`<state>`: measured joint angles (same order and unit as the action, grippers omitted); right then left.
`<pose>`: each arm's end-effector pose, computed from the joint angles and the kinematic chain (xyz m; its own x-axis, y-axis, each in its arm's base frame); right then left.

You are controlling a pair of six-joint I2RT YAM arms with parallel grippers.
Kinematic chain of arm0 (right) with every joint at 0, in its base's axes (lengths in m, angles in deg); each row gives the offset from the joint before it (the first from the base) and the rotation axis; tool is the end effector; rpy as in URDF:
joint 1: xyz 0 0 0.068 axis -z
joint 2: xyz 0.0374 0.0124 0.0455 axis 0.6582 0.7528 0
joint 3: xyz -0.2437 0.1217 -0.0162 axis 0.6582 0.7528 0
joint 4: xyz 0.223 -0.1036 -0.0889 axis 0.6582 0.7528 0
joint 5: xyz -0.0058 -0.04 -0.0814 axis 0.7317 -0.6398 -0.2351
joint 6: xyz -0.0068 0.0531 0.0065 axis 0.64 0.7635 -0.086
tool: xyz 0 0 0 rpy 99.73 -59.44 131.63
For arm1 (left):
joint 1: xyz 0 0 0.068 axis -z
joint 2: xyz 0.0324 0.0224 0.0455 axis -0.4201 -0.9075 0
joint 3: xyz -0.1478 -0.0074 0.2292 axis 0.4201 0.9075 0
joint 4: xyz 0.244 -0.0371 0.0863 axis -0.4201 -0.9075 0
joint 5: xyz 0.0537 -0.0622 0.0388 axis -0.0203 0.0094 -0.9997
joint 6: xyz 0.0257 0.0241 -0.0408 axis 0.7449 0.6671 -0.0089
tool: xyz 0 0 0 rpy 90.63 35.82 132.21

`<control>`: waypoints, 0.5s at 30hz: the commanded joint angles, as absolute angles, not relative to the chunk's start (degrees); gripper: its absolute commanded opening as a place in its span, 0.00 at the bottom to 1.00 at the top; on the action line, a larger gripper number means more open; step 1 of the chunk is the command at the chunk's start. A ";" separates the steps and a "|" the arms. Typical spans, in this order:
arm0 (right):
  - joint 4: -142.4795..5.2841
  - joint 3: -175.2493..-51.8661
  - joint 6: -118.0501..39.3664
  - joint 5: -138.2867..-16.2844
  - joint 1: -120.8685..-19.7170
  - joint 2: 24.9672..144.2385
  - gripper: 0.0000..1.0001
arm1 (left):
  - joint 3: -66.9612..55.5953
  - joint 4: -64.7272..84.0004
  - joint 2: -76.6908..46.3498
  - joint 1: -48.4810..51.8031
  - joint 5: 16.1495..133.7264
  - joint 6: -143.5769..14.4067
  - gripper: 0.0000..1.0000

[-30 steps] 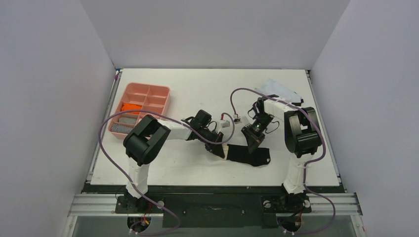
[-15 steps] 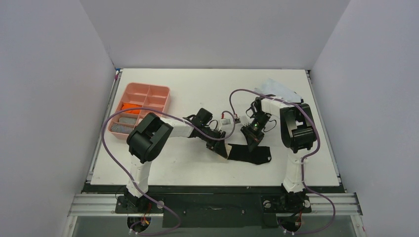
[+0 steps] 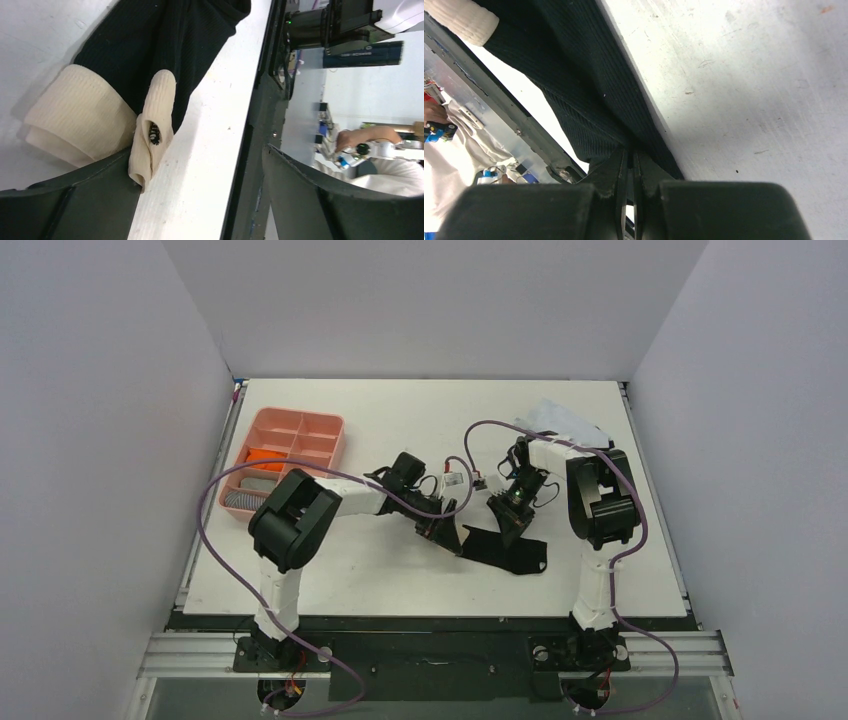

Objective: Roll the underwear
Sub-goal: Fold the underwear at the center of the board.

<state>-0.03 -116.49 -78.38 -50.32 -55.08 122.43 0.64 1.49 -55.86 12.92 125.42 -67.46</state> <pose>0.3240 0.1012 0.1345 -0.7666 -0.6421 -0.0029 -0.4996 0.5936 0.6309 0.2899 -0.2629 0.1237 -0.8098 0.4634 -0.3598 0.5067 0.2431 -0.8272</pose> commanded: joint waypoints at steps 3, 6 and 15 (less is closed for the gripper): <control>-2.33 -118.20 -79.29 -54.10 -54.71 124.21 0.00 | 3.68 -2.90 -52.72 10.67 114.94 -59.78 0.88; -2.39 -118.25 -79.29 -53.95 -54.72 124.43 0.00 | 4.11 -3.78 -51.29 10.44 115.11 -58.00 0.99; -2.37 -118.46 -79.05 -53.84 -54.85 124.54 0.00 | 7.61 -2.61 -45.25 9.64 115.74 -54.03 0.97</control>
<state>0.54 -117.28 -78.21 -50.29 -55.08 123.13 4.90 -0.98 -49.52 10.97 118.97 -57.98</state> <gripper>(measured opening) 0.009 0.968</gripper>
